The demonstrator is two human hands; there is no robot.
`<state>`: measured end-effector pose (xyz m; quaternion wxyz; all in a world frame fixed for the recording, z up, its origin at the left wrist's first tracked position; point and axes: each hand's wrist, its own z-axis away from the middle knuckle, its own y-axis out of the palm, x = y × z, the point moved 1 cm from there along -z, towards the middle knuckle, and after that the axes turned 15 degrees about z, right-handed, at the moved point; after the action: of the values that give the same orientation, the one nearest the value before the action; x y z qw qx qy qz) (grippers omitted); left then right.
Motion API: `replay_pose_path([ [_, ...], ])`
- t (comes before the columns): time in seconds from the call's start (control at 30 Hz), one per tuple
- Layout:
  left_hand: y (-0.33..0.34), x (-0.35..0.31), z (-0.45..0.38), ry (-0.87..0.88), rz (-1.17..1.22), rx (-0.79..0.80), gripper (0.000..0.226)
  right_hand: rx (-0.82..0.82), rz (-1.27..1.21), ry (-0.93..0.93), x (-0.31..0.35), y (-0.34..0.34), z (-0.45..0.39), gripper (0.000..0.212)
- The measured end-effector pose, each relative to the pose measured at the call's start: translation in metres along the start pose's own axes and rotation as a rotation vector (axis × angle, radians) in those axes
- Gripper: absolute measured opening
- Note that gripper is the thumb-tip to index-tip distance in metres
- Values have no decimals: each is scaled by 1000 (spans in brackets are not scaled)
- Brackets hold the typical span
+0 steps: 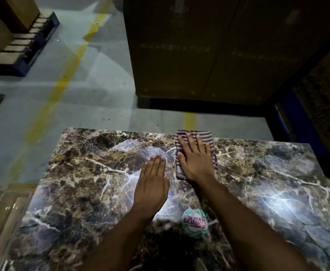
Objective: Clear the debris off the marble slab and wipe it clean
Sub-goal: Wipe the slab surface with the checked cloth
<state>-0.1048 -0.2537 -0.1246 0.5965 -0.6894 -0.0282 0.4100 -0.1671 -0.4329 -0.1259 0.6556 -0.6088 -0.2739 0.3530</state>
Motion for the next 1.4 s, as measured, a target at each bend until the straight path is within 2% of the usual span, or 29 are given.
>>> replay_pose_path([
  [0.1, 3, -2, 8, 13, -25, -17, 57, -8, 9, -89, 25, -4, 16, 62],
  [0.17, 4, -3, 15, 12, -28, -24, 56, -10, 34, -146, 17, 2, 47, 61],
  [0.27, 5, -5, 31, 3, -18, 5, 58, 1, 12, -77, -13, 8, 67, 59],
  [0.37, 9, -5, 47, 9, -39, 24, 59, 7, -12, -5, -1, 5, 59, 59],
  [0.47, 11, -7, 61, -1, -43, 31, 60, 1, -5, -90, 28, 5, 81, 60],
  [0.53, 12, -9, 76, -1, -36, 45, 61, 2, 13, -114, 19, 12, 116, 59],
  [0.63, 11, -10, 105, -1, -27, 71, 59, 22, -1, -27, -8, 17, 145, 58],
  [0.7, 10, -7, 123, 6, -42, 62, 61, 24, -24, 30, -3, 14, 140, 58],
  [0.77, 11, -6, 137, 1, -42, 61, 64, 30, -25, -3, 18, 11, 140, 59],
  [0.83, 13, -11, 149, -14, -39, 62, 61, 26, 2, -112, 35, 13, 161, 60],
  [0.9, 13, -16, 158, -31, -30, 59, 58, 25, 22, -158, 27, 17, 195, 59],
  [1.0, 15, -21, 178, -22, -35, 54, 59, 30, 6, -85, 2, 24, 222, 57],
  [1.1, 19, -22, 197, -18, -37, 61, 60, 39, -8, 15, 11, 20, 217, 58],
  [1.2, 26, -25, 211, -23, -38, 82, 60, 41, 8, -69, 35, 18, 240, 60],
  [1.27, 26, -26, 222, -10, -52, 72, 60, 33, 27, -128, 28, 24, 274, 60],
  [1.4, 28, -26, 248, 22, -61, 76, 59, 53, 19, -43, 1, 29, 298, 60],
])
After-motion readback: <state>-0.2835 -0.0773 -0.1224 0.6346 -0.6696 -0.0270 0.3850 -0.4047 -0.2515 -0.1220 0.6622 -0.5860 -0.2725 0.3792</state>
